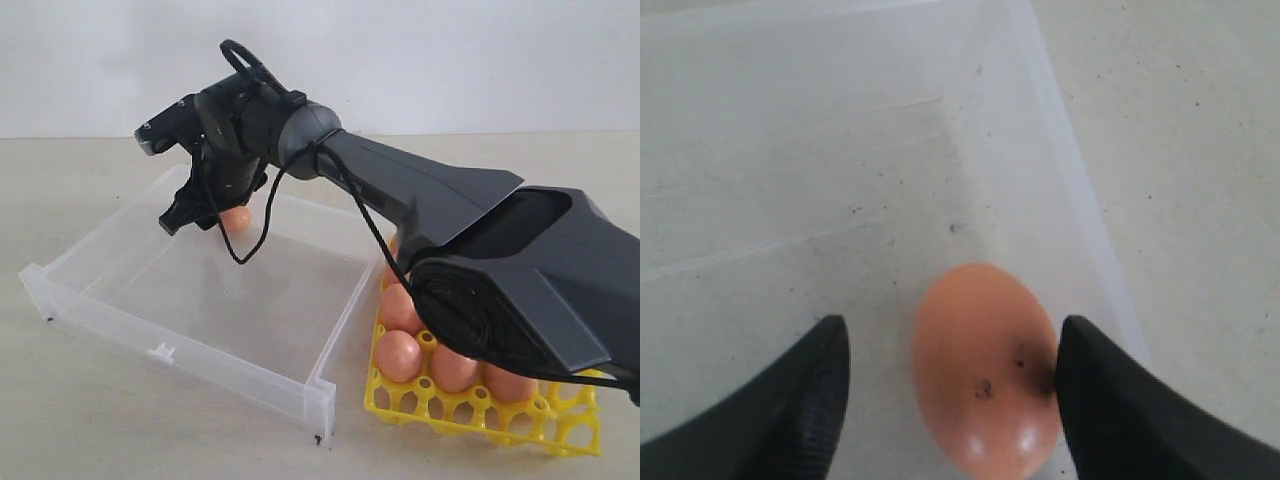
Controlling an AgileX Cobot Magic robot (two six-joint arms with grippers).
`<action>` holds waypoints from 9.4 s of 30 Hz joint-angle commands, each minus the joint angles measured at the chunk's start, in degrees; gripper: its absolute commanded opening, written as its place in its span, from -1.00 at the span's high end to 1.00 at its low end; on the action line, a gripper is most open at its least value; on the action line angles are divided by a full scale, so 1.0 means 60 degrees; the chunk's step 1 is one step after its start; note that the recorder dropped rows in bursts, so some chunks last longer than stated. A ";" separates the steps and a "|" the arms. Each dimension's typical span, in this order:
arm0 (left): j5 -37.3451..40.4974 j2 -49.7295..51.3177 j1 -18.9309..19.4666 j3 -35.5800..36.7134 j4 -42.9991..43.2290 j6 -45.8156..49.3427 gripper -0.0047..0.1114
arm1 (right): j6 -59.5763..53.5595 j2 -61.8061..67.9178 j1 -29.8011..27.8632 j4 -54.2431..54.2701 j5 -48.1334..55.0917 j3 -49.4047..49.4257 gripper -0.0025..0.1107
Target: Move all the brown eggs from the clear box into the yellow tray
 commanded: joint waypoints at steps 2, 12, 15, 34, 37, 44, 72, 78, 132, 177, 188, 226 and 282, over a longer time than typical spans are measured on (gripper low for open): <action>0.0000 -0.0028 -0.0035 -0.0025 -0.0051 0.0005 0.99 | -0.0005 0.0015 -0.0091 0.0134 0.0003 -0.0061 -0.07; 0.0000 -0.0028 -0.0035 -0.0025 -0.0051 0.0005 0.99 | -0.0030 0.0558 -0.0228 0.0307 0.0378 -0.0061 -0.07; 0.0000 -0.0028 -0.0035 -0.0025 -0.0051 0.0005 0.99 | 0.0245 0.0577 -0.0228 0.0315 0.0378 -0.0061 0.21; 0.0000 -0.0028 -0.0035 -0.0025 -0.0051 0.0005 0.99 | -0.0356 -0.0578 -0.0228 0.4080 0.2438 -0.0061 0.96; 0.0000 -0.0028 -0.0035 -0.0025 -0.0051 0.0005 0.99 | -0.0356 -0.0898 -0.0193 0.4116 0.1819 -0.0061 0.96; 0.0000 -0.0028 -0.0035 -0.0025 -0.0051 0.0005 0.99 | 0.1175 -0.1238 0.0936 0.0815 -0.0789 -0.0061 0.96; 0.0000 -0.0028 -0.0035 -0.0025 -0.0051 0.0005 0.99 | 1.2261 -0.3504 0.2210 -0.5791 -1.3162 -0.0061 0.96; 0.0000 -0.0028 -0.0035 -0.0025 -0.0051 0.0005 0.99 | 1.3778 -0.3504 0.1957 -0.6593 -1.5551 0.0314 0.96; 0.0000 -0.0028 -0.0035 -0.0025 -0.0051 0.0005 0.99 | -0.8025 -1.8644 0.1286 1.3380 -1.3541 2.4142 0.96; 0.0000 -0.0028 -0.0035 -0.0025 -0.0051 0.0005 0.99 | -0.4210 -1.2534 0.1304 0.9878 -1.6479 2.4142 0.96; 0.0000 -0.0028 -0.0035 -0.0025 -0.0051 0.0005 0.99 | -0.3725 -1.1507 0.1284 0.9480 -1.6480 2.4105 0.96; 0.0000 -0.0028 -0.0035 -0.0025 -0.0051 0.0005 0.99 | -0.2840 -1.1119 0.1301 0.9382 -2.0473 2.3997 -0.23; 0.0000 -0.0028 -0.0035 -0.0025 -0.0051 0.0005 0.99 | -1.9220 -1.8871 0.0236 1.6521 -0.7150 1.8905 0.96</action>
